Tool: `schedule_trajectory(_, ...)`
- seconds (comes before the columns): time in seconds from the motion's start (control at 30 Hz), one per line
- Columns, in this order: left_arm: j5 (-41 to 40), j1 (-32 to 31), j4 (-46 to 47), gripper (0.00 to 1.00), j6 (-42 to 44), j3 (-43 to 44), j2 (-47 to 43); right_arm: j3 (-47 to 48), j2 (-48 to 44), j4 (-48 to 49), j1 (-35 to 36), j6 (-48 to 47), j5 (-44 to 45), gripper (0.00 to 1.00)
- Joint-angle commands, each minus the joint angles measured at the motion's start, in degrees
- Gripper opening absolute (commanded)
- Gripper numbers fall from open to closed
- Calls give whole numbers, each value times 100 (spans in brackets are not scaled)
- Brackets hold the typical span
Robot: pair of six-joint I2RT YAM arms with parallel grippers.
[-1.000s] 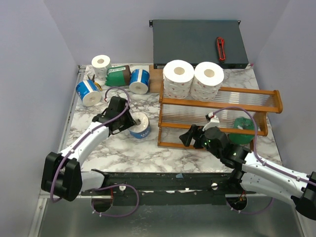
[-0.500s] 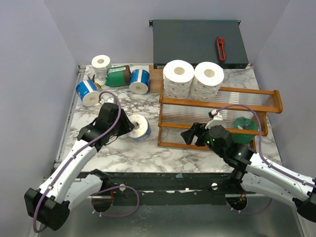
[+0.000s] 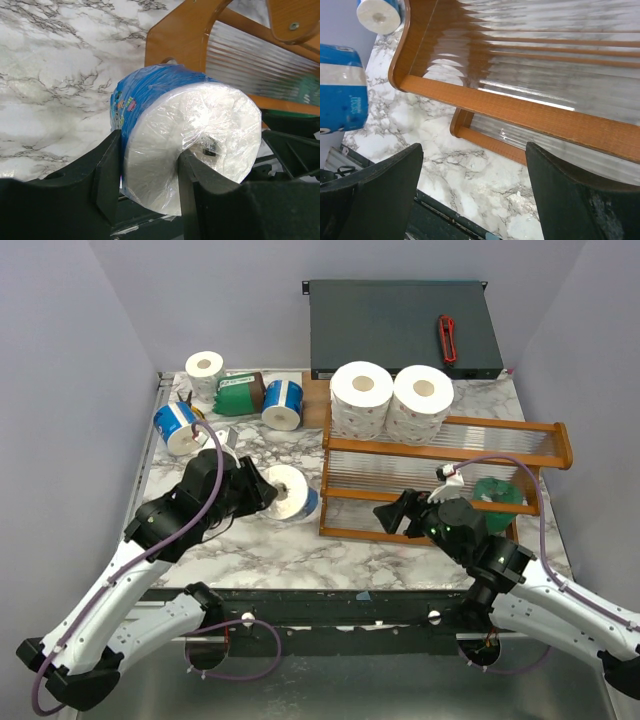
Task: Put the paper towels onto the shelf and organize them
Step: Pick up the paper towel from the center of the board.
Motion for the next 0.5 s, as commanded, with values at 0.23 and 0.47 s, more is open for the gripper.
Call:
schedule_trajectory(0.23, -163, -945, 3, 7, -398, 770, 413, 157, -365, -373, -13, -9, -132, 87)
schedule_trajectory(0.47, -142, -1265, 170, 7, -482, 983, 907, 245, -414, -282, -18, -313, -618, 87)
